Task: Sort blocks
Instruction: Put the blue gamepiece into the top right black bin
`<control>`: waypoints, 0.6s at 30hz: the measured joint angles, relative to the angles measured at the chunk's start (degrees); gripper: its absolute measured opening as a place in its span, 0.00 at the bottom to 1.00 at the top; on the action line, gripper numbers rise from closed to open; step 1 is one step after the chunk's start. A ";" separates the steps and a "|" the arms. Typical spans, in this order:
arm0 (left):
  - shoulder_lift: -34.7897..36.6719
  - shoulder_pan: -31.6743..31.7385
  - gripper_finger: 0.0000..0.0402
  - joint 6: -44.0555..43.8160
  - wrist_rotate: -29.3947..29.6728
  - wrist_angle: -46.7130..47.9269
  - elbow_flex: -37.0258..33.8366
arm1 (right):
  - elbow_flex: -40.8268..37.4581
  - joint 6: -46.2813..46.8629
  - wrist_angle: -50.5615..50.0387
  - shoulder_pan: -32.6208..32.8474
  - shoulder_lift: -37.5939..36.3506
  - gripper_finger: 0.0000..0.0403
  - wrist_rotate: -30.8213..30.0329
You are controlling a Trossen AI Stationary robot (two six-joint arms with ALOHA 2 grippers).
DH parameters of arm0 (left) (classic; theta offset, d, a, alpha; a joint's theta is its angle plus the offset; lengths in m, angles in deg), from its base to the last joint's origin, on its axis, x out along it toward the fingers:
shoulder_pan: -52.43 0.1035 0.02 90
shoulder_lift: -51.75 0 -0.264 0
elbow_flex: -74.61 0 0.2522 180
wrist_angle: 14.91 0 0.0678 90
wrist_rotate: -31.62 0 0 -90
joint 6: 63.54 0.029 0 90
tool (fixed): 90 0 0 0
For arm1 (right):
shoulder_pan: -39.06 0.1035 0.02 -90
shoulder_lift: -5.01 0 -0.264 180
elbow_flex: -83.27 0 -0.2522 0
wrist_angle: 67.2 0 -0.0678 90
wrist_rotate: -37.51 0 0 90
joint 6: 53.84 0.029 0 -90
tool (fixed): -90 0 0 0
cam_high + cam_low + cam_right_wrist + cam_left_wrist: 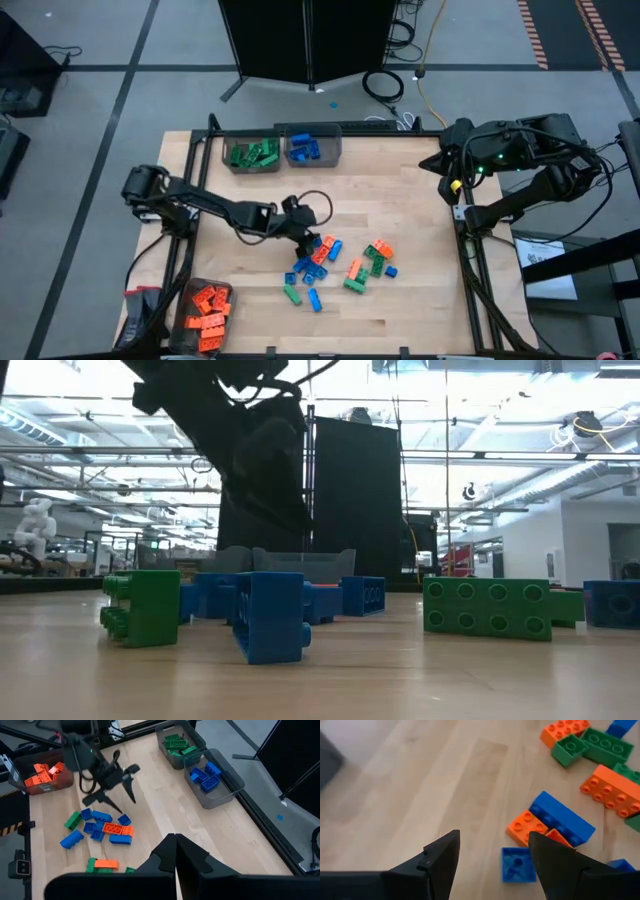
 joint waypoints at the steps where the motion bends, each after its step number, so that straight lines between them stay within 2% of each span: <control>1: -1.00 -0.37 0.59 0.00 0.00 -1.07 -0.01 | 0.00 0.12 -0.08 0.02 0.02 0.00 0.00; 8: -6.12 -2.45 0.59 -1.01 -0.06 -3.60 -0.01 | 0.00 0.27 -0.18 0.00 0.02 0.00 0.00; 18: -9.12 -4.22 0.59 -1.68 0.00 -3.40 0.02 | 0.00 -0.13 -0.16 0.00 0.02 0.00 0.00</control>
